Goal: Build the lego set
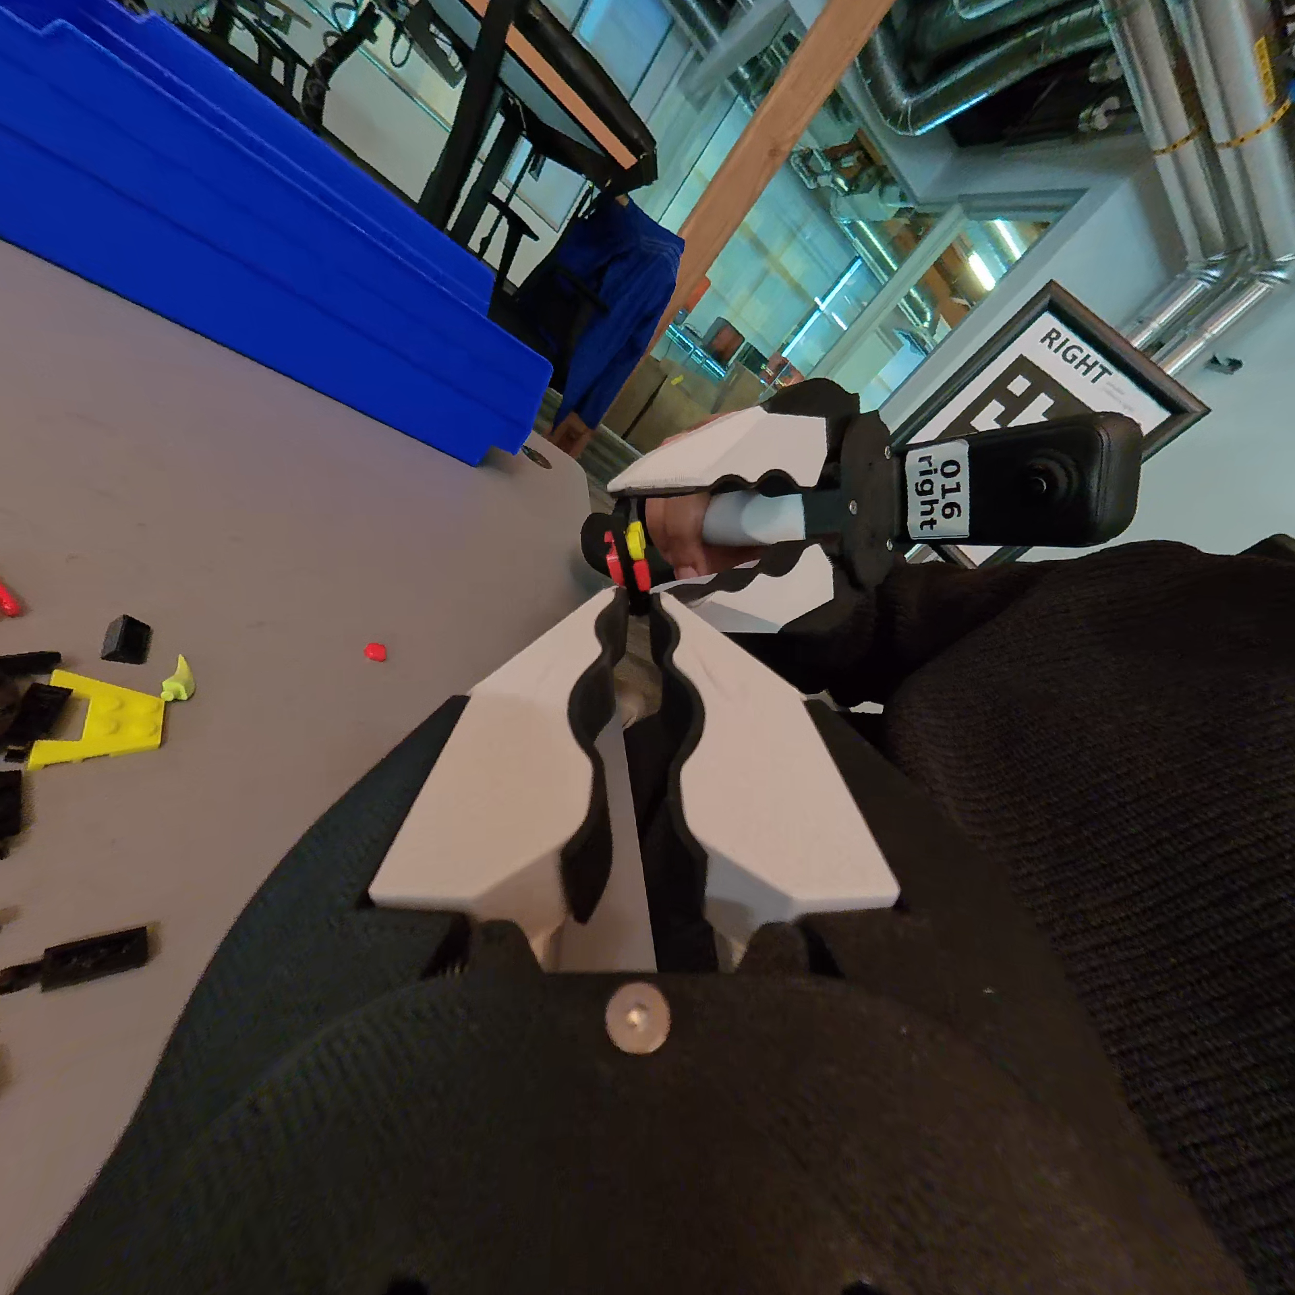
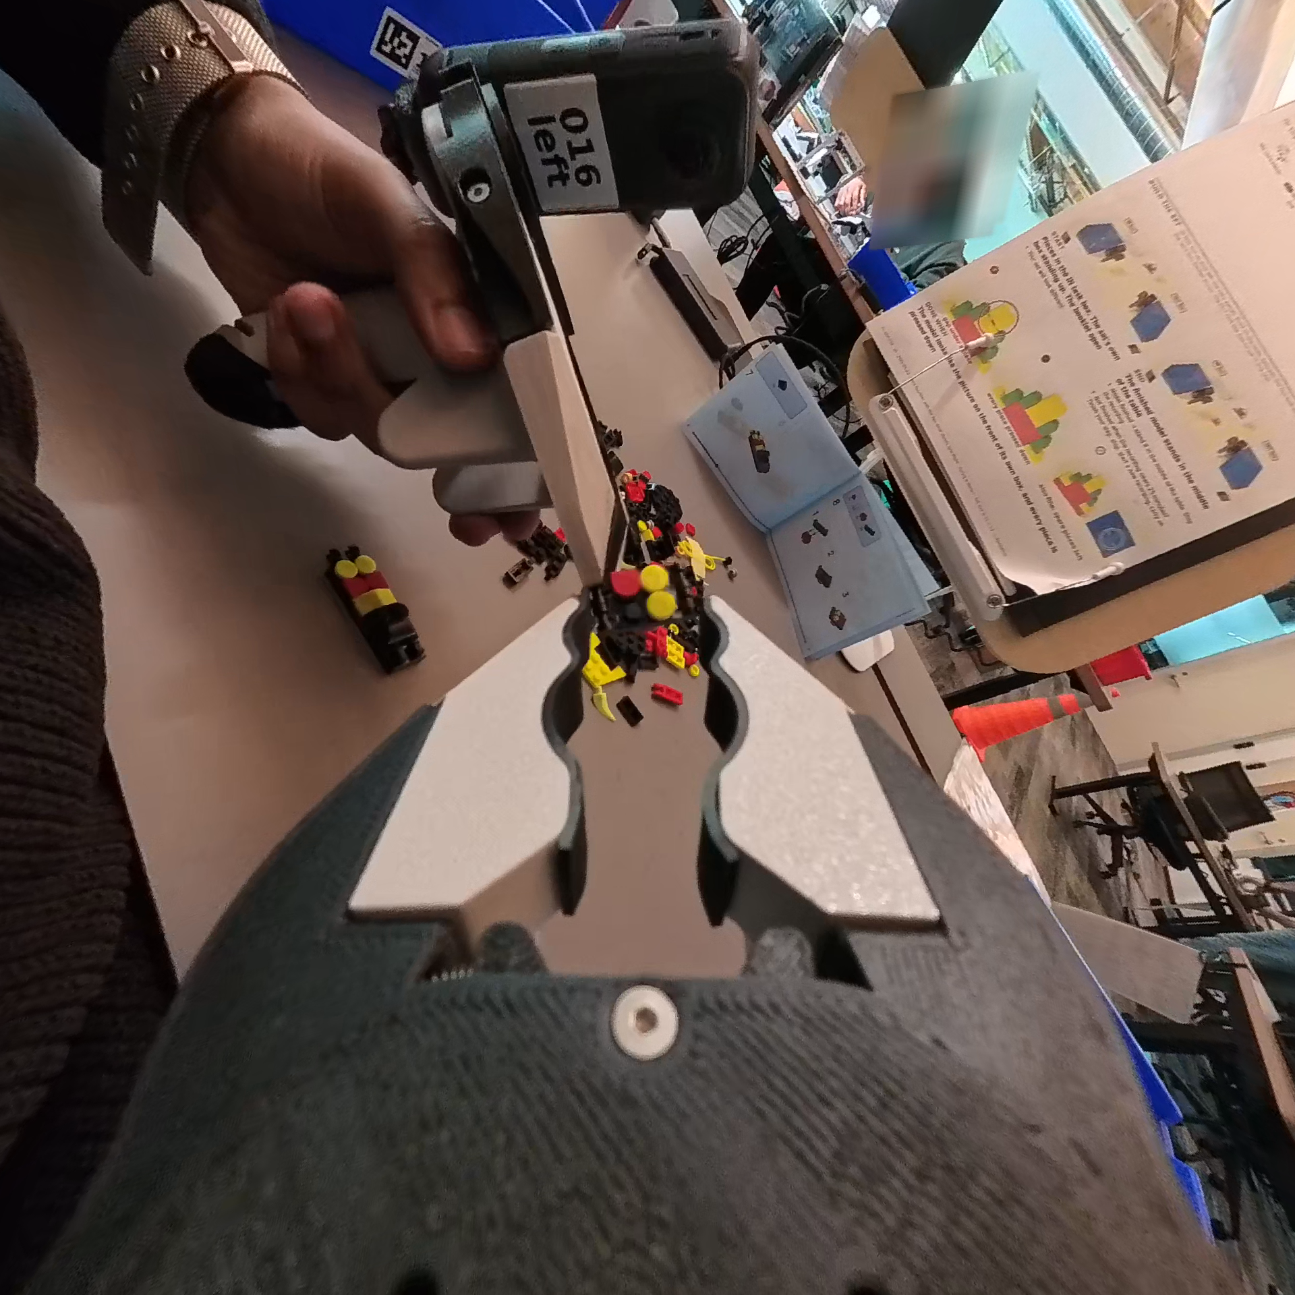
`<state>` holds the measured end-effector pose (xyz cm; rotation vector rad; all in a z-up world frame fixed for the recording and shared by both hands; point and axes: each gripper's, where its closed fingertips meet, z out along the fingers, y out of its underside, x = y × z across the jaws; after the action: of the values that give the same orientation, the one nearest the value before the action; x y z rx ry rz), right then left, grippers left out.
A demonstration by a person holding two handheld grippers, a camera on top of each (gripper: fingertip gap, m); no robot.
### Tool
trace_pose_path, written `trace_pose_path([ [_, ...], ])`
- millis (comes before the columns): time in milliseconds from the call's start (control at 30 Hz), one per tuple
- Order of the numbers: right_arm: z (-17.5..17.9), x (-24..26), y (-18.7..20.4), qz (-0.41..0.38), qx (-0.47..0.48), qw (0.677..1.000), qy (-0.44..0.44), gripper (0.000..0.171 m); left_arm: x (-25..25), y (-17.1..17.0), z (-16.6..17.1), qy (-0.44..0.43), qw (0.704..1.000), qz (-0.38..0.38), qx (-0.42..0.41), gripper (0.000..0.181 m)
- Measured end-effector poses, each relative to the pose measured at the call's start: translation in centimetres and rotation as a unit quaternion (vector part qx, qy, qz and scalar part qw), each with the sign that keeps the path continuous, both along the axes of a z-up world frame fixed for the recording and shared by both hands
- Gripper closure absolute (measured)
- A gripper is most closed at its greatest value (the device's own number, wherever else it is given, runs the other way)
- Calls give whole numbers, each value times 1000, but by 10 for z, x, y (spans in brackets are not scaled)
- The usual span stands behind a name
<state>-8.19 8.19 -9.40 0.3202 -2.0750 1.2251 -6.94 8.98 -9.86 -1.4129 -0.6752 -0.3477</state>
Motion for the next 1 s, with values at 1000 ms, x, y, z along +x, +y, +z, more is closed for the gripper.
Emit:
trace_pose_path([
  [1000, -18, -3, 5, 8, 51, 998, -23, 142, -2, 3, -23, 41, 995, 11, -95, 179],
])
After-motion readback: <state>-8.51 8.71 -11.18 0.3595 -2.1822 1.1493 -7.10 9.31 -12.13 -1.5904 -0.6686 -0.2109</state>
